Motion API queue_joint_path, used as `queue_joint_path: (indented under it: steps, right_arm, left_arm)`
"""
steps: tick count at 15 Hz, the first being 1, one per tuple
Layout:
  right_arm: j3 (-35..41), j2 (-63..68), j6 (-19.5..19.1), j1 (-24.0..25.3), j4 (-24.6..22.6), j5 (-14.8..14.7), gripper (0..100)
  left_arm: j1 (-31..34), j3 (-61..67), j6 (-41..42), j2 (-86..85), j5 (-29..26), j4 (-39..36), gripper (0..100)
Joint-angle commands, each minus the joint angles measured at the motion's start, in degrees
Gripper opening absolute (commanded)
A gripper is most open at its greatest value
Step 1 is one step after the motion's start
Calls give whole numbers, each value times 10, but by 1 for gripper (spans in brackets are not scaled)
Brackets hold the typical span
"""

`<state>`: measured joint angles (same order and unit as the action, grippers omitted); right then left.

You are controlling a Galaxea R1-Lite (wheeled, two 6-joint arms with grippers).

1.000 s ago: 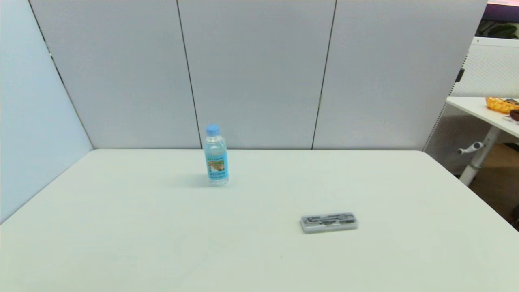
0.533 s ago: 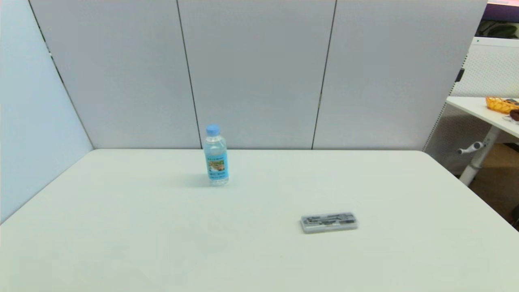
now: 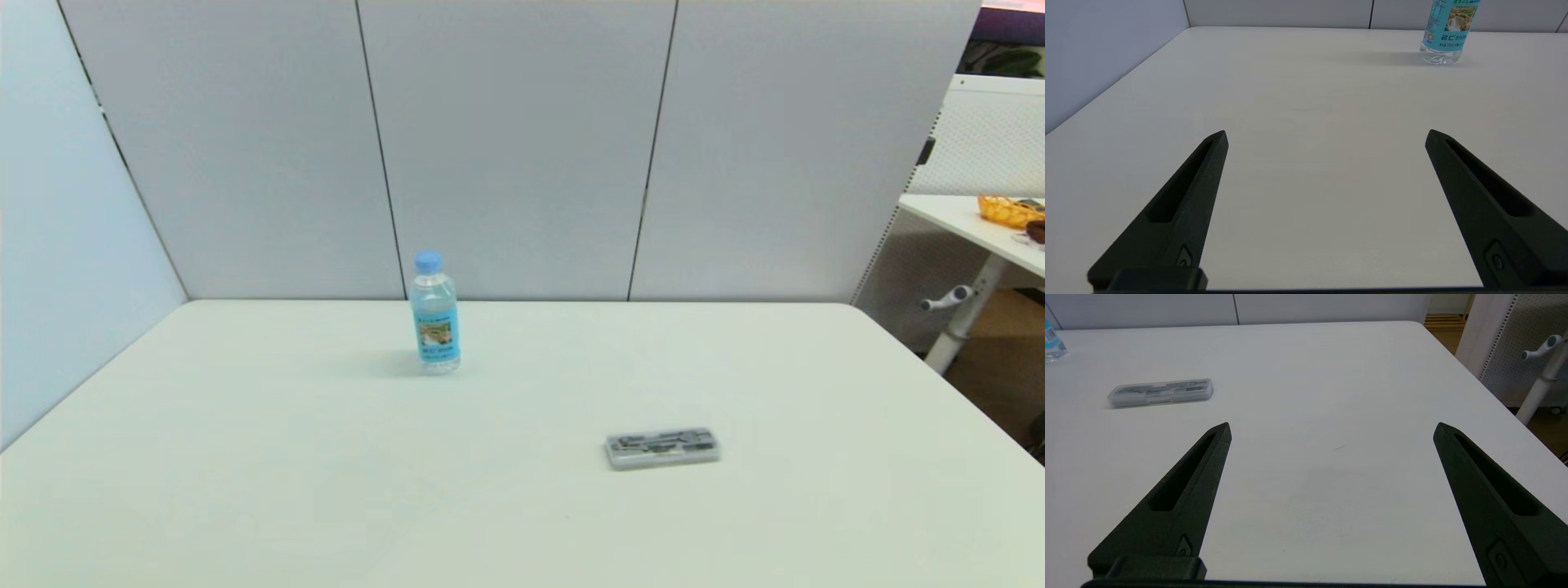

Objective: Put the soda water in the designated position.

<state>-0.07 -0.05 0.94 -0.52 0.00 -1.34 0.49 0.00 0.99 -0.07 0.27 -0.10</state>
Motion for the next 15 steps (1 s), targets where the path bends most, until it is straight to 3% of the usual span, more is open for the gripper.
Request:
queue_joint_path:
  steps: [1, 6, 10, 11, 15]
  right_arm:
    - [1, 0, 0, 0, 0, 0, 100]
    - [0, 0, -1, 0, 0, 0, 100]
    - [0, 0, 0, 0, 0, 0, 100]
    - [0, 0, 0, 0, 0, 0, 100]
    - [0, 0, -1, 0, 0, 0, 100]
  left_arm:
    - [0, -22, 2, 30, -1, -3, 100]
    - [-3, -209, -2, 242, -37, -3, 100]
    - [-84, -357, 4, 409, -42, -27, 100]
    - [-116, -387, 5, 446, -33, -41, 100]
    - [-272, -440, -1, 561, 107, -95, 100]
